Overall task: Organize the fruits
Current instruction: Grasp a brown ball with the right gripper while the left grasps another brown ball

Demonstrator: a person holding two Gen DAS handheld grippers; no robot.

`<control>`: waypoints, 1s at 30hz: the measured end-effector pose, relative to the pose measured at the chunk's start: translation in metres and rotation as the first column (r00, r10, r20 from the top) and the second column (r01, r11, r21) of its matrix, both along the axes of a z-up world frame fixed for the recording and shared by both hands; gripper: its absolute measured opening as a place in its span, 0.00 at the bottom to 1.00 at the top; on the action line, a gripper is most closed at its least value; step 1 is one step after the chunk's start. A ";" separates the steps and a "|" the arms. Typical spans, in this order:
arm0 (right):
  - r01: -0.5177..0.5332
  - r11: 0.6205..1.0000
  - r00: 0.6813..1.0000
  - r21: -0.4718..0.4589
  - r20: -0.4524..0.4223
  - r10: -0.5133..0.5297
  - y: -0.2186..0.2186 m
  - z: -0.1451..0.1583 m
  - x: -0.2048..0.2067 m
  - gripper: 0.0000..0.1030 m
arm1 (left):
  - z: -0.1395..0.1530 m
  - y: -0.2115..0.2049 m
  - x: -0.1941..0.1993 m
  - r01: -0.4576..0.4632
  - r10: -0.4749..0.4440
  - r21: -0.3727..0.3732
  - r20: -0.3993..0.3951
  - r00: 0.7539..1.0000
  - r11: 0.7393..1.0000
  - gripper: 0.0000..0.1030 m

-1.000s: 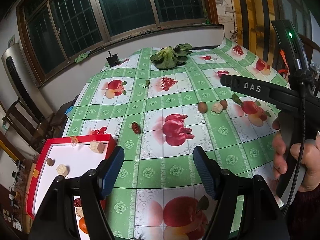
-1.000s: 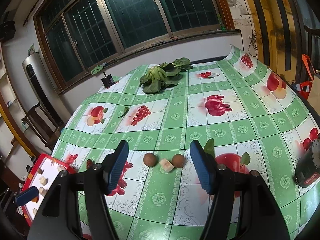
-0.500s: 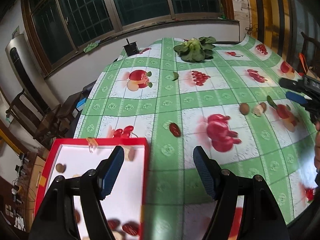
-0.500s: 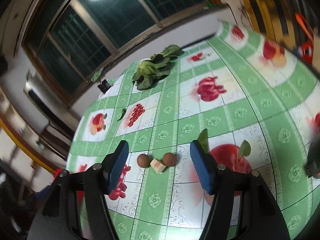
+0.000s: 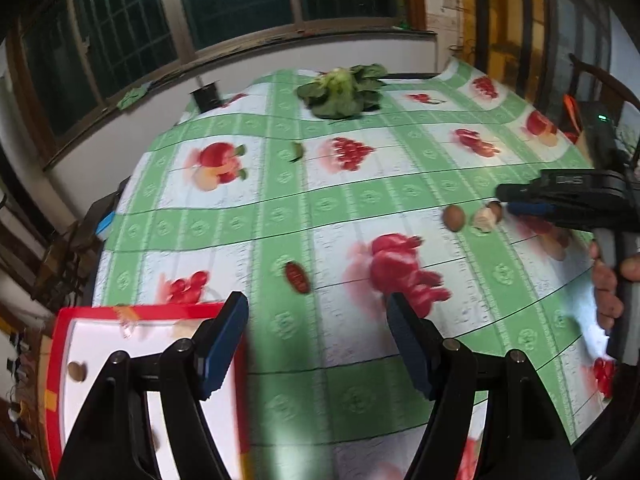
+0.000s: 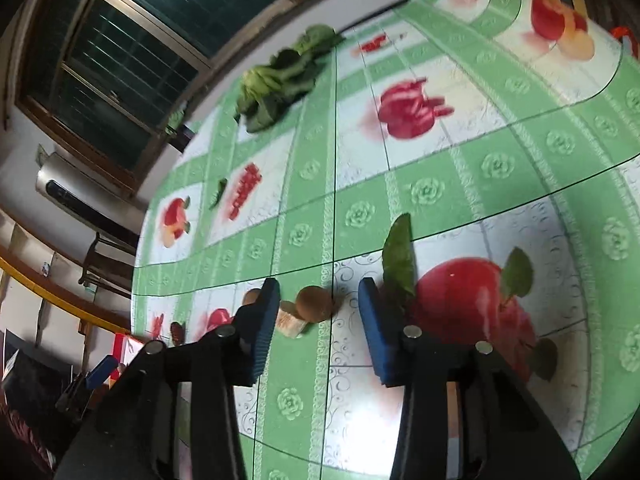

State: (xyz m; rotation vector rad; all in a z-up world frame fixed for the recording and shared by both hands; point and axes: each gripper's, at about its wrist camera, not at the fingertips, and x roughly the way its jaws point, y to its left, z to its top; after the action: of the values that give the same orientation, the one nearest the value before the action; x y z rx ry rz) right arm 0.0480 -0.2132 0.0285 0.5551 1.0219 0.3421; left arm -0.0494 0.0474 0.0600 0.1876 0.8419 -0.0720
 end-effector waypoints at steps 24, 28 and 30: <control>0.018 0.999 0.999 0.043 -0.037 -0.016 -0.011 0.003 0.009 0.23 | -0.038 -0.093 0.099 0.164 -0.165 -0.015 -0.129 0.978 0.986 0.69; 0.046 0.996 0.999 0.070 -0.026 -0.044 -0.017 0.007 0.006 0.23 | -0.045 -0.104 0.104 0.179 -0.180 -0.023 -0.139 0.974 0.984 0.69; 0.055 0.995 0.998 0.078 -0.007 -0.054 -0.019 0.011 0.004 0.23 | -0.049 -0.106 0.107 0.176 -0.179 -0.030 -0.147 0.973 0.984 0.68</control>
State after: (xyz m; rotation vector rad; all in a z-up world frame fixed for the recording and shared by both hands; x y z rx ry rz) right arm 0.0516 -0.2321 0.0399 0.6538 0.9996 0.3337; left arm 0.0577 -0.0590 0.0108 0.2438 0.9723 -0.2635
